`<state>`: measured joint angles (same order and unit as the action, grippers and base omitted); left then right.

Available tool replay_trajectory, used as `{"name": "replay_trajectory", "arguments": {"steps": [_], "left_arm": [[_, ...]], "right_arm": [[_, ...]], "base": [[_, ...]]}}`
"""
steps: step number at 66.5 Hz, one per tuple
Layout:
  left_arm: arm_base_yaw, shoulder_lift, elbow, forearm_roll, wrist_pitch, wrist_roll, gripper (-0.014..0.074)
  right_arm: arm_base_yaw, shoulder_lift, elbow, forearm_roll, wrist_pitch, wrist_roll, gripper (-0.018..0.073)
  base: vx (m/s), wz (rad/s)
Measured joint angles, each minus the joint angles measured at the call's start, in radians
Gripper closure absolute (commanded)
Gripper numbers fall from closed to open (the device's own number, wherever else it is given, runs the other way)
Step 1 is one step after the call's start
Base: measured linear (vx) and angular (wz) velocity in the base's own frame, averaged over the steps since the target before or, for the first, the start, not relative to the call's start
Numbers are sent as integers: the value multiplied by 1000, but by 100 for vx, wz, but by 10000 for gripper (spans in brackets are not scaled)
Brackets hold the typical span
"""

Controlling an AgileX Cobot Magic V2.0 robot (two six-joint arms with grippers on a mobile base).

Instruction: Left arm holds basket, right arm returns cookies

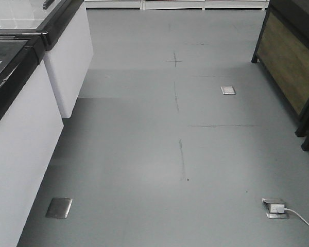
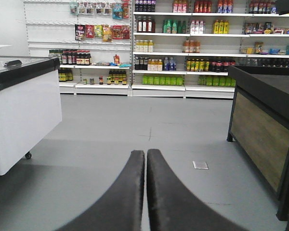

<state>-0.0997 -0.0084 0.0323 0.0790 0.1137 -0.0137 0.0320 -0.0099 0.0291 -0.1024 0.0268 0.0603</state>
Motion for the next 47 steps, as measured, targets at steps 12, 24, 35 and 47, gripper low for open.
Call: {"name": "replay_trajectory", "arguments": {"steps": [12, 24, 35, 47], "left_arm": [[0, 0, 0, 0, 0, 0, 603], [0, 0, 0, 0, 0, 0, 603], [0, 0, 0, 0, 0, 0, 603], [0, 0, 0, 0, 0, 0, 603]], "right_arm": [[0, 0, 0, 0, 0, 0, 567], [0, 0, 0, 0, 0, 0, 567], [0, 0, 0, 0, 0, 0, 567], [0, 0, 0, 0, 0, 0, 567]], "base": [[0, 0], [0, 0], [0, 0], [0, 0]]}}
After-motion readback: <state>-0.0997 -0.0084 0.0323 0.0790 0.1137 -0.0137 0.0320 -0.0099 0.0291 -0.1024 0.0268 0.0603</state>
